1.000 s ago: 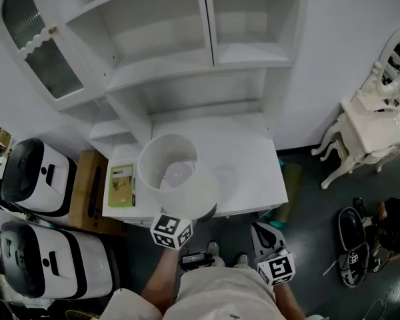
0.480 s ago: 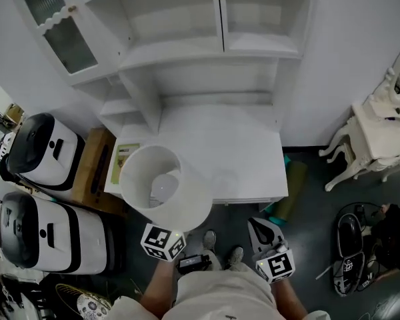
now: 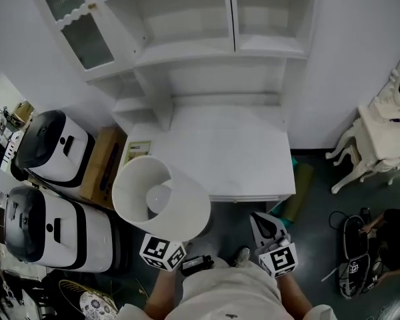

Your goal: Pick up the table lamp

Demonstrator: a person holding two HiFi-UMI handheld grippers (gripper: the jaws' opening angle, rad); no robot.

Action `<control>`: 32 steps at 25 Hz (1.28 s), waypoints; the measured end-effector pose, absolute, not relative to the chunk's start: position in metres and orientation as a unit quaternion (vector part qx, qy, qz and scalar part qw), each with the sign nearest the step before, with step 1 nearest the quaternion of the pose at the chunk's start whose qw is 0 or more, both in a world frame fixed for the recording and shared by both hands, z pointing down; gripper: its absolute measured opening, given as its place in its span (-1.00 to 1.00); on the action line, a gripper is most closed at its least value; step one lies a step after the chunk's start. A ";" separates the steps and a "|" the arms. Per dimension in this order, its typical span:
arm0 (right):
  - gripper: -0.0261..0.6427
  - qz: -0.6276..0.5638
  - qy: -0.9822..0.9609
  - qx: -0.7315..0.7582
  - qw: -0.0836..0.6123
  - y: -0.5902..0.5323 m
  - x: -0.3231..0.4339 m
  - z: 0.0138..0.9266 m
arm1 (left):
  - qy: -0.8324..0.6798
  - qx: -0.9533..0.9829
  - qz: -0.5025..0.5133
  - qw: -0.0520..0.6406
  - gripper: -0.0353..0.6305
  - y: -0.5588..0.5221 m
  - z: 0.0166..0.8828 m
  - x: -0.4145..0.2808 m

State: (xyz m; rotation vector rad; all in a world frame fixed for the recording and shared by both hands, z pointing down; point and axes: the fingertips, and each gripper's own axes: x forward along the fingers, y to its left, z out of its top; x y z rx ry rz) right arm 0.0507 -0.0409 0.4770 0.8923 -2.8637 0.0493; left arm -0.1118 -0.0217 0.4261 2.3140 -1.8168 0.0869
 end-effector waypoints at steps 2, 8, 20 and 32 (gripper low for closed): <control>-0.89 0.014 -0.951 0.301 0.071 -0.036 0.046 0.475 | -0.612 0.784 0.027 0.101 -0.48 -0.014 0.425 -0.118; -0.89 0.022 -0.949 0.311 0.054 -0.008 0.022 0.461 | -0.602 0.792 0.040 0.096 -0.48 0.015 0.426 -0.135; -0.89 0.000 -0.937 0.343 0.071 0.051 -0.012 0.456 | -0.581 0.809 0.034 0.085 -0.49 0.072 0.449 -0.159; -0.89 -0.001 -0.931 0.353 0.094 0.074 0.002 0.465 | -0.572 0.815 0.038 0.082 -0.50 0.093 0.452 -0.136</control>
